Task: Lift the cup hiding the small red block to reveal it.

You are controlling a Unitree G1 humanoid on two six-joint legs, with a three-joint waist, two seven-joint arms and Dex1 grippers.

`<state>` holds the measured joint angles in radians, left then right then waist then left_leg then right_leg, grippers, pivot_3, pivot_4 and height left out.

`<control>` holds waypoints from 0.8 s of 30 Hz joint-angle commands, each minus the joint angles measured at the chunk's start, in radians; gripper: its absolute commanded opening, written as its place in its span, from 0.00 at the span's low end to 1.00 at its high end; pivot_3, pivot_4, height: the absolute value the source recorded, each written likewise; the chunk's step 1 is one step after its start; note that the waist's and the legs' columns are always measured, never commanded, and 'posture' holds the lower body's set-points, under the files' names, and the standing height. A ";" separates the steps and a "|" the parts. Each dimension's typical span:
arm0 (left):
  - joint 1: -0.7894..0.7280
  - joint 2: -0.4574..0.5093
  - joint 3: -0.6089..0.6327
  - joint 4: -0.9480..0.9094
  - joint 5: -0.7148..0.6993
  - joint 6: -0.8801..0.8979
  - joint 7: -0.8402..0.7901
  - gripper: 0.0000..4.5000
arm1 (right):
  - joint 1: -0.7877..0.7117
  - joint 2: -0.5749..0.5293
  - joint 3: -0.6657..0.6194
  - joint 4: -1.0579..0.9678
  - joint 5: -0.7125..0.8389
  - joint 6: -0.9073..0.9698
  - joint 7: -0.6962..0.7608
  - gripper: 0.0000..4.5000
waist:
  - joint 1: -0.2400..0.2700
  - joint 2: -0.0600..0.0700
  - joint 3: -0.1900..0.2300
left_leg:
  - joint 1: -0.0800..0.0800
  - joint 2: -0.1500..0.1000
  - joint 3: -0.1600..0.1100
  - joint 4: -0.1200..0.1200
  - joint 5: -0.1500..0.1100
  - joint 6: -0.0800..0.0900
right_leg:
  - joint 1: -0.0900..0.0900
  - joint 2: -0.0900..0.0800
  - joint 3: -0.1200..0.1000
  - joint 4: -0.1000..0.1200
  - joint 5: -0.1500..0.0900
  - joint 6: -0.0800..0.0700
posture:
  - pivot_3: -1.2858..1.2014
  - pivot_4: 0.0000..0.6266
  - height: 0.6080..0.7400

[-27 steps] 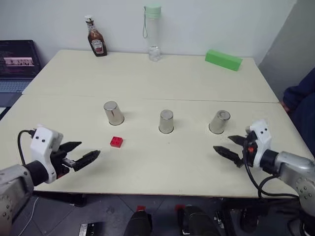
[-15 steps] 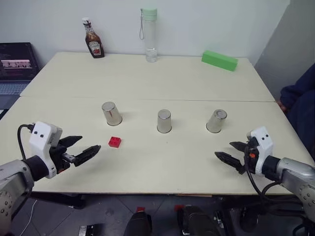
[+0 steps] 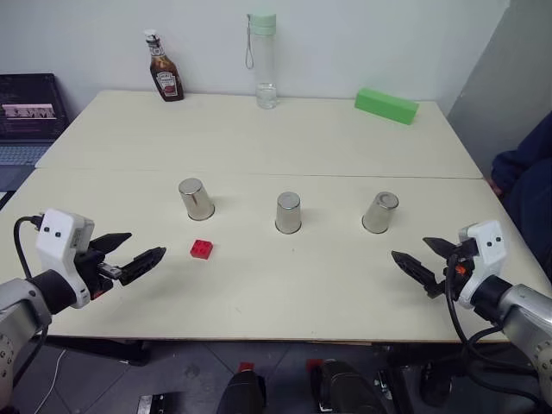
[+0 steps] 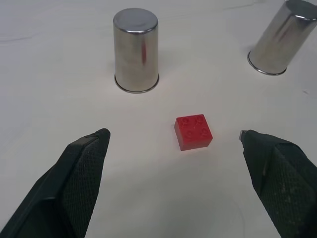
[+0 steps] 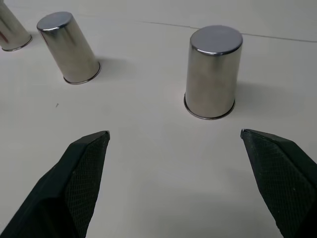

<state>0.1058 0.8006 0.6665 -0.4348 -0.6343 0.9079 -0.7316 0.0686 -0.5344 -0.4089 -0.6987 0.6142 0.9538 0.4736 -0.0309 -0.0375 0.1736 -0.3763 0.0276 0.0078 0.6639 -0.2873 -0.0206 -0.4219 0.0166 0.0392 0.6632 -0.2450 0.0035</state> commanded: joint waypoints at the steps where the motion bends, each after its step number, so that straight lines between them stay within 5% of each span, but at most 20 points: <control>1: -0.012 0.024 0.010 -0.003 -0.009 -0.026 -0.002 0.99 | 0.003 -0.006 -0.010 -0.023 0.020 -0.023 -0.011 1.00 | 0.000 0.000 0.000 | 0.000 0.000 0.000 0.000 0.000 0.000 | 0.000 0.000 0.000 0.000 0.000 0.000 | 0.52 0.24 1.00; 24: 0.016 0.048 0.003 0.006 -0.025 -0.026 -0.037 0.99 | -0.002 -0.028 -0.005 -0.017 0.071 -0.015 -0.032 1.00 | 0.000 0.000 0.000 | 0.000 0.000 0.000 0.000 0.000 0.000 | 0.000 0.000 0.000 0.000 0.000 0.000 | 0.52 0.24 1.00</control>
<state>0.1215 0.8275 0.6567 -0.4204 -0.6509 0.9009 -0.7579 0.0767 -0.5461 -0.4025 -0.6988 0.6628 0.9478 0.4422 -0.0309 -0.0375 0.1736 -0.3766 0.0276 0.0079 0.6635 -0.2874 -0.0205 -0.4221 0.0166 0.0394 0.6631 -0.2450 0.0035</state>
